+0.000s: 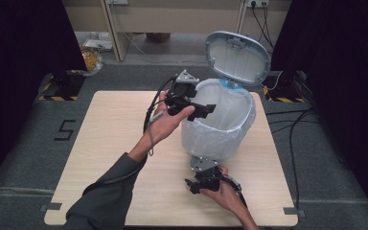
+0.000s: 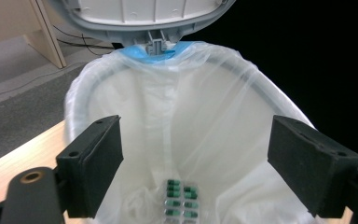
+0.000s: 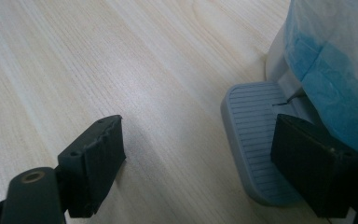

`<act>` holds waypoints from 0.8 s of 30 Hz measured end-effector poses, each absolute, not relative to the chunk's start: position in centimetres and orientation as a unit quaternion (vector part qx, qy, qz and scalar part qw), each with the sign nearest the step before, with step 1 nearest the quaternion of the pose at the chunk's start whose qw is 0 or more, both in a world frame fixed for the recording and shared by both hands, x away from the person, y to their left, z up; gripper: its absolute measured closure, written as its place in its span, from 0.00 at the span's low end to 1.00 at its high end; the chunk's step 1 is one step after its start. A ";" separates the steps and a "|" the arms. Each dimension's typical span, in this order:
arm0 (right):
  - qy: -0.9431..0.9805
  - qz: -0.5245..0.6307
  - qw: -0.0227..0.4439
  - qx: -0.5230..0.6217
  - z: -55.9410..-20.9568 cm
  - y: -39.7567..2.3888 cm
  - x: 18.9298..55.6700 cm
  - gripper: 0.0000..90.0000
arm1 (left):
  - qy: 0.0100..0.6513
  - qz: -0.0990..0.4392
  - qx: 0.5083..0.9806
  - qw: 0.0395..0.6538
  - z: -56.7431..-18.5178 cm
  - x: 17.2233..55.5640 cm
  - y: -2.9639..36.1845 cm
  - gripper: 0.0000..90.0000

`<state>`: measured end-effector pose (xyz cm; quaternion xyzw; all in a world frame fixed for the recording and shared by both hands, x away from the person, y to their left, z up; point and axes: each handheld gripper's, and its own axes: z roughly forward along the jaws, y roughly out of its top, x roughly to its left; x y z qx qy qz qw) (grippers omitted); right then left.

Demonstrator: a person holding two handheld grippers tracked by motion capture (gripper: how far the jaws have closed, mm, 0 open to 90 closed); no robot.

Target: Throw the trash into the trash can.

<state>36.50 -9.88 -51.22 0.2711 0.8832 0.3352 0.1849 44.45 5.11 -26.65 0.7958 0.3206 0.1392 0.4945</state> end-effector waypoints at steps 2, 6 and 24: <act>0.883 0.334 0.183 0.273 -51.2 -9.9 36.5 0.19 | 0.321 0.141 0.795 0.495 -26.5 43.8 6.2 0.18; 0.883 0.336 0.186 0.269 -51.2 -9.9 36.5 0.19 | 0.322 0.144 0.796 0.493 -26.5 43.3 7.5 0.18; 0.884 0.336 0.186 0.268 -51.2 -9.9 36.5 0.19 | 0.342 0.151 0.782 0.499 -31.0 40.5 13.2 0.16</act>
